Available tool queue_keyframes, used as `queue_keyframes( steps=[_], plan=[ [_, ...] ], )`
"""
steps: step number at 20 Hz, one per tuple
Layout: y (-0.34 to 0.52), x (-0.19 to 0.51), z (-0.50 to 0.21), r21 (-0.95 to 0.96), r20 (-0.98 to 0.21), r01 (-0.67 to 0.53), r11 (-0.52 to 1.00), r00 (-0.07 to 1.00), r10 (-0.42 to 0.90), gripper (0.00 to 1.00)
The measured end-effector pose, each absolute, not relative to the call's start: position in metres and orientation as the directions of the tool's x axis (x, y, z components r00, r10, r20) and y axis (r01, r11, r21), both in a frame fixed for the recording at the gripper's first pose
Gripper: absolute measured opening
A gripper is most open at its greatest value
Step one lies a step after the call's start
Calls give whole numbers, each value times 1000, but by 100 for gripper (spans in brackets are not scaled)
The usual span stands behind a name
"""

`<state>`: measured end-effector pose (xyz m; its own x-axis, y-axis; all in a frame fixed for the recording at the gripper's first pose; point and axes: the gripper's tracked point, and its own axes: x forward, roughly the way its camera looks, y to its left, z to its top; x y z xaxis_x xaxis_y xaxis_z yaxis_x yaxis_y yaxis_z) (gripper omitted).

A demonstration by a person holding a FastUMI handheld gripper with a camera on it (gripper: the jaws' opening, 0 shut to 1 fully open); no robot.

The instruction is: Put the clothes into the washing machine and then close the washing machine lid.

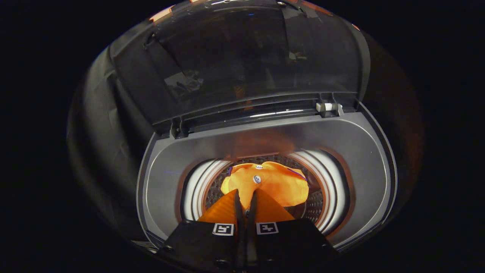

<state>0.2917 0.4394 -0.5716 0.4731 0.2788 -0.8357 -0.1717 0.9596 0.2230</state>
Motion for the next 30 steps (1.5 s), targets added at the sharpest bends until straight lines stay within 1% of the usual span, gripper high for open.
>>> queue_keyframes(
  steps=[5,6,7,8,13,19,22,23,25,30],
  plan=[
    [436,291,-579,184,-862,-158,970,449,236,9],
    [434,289,-581,168,-870,-164,972,440,225,17],
    [432,287,-581,153,-876,-165,974,434,211,19],
    [430,286,-581,138,-881,-167,976,430,198,28],
    [432,285,-573,121,-882,-210,970,427,202,100],
    [435,277,-565,135,-872,-221,966,437,222,100],
    [434,274,-554,135,-855,-216,967,469,224,100],
    [434,273,-546,135,-844,-220,966,486,228,100],
    [436,277,-518,144,-786,-243,959,561,260,100],
    [438,280,-413,161,-618,-264,951,724,306,99]
  ],
)
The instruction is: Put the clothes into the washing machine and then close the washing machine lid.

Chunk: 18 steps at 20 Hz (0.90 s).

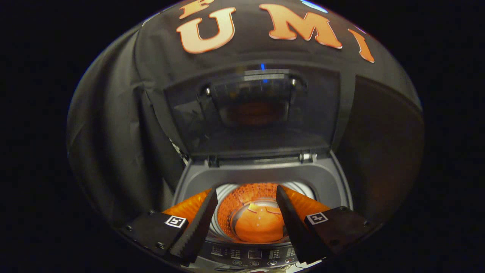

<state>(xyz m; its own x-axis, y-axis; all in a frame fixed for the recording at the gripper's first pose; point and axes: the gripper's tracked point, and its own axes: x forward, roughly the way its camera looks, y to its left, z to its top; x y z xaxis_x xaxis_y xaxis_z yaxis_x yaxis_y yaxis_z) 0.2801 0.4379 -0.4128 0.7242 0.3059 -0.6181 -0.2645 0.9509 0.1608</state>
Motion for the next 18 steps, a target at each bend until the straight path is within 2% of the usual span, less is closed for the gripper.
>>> queue_keyframes(
  steps=[5,9,15,18],
  plan=[
    [435,291,-310,126,-427,-291,948,847,317,99],
    [433,311,-225,66,-287,-308,949,905,314,99],
    [438,352,-177,49,-193,-334,941,921,337,99],
    [428,389,-168,37,-180,-310,950,933,311,98]
  ],
)
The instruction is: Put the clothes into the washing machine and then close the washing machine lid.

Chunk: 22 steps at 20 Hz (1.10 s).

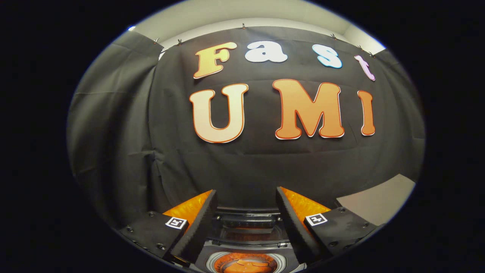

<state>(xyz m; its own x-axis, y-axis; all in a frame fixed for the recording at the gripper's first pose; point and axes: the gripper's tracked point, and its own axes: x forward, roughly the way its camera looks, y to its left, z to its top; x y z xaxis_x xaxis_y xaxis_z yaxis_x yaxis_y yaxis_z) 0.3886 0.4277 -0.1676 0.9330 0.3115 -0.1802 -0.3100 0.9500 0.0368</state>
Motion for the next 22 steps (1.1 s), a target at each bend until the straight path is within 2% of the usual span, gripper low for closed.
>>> queue_keyframes(
  steps=[3,8,18,20,21,22],
  plan=[
    [413,433,-178,38,-192,-288,957,938,290,98],
    [391,485,-229,82,-301,-219,972,925,234,99],
    [382,519,-276,38,-355,-168,985,919,170,99],
    [384,518,-299,23,-421,-183,983,890,175,99],
    [383,527,-289,43,-360,-181,983,914,184,99],
    [384,523,-295,50,-399,-189,981,896,193,99]
  ],
)
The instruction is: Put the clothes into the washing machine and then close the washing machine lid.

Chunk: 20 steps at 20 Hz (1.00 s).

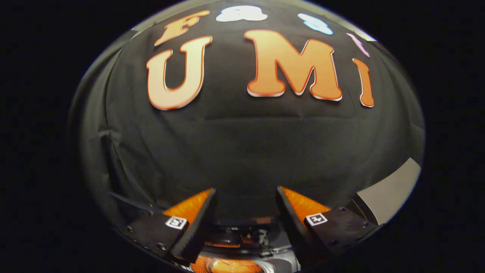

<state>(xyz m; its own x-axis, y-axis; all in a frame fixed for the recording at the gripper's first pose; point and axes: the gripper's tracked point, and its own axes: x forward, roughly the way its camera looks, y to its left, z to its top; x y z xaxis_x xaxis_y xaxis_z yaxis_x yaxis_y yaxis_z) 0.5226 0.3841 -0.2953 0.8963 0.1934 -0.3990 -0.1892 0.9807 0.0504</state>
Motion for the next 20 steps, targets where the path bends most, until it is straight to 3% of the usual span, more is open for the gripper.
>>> queue_keyframes(
  steps=[7,20],
  plan=[
    [379,514,-287,44,-317,-194,980,927,198,99],
    [364,433,-285,42,-239,-207,977,948,211,99]
  ],
)
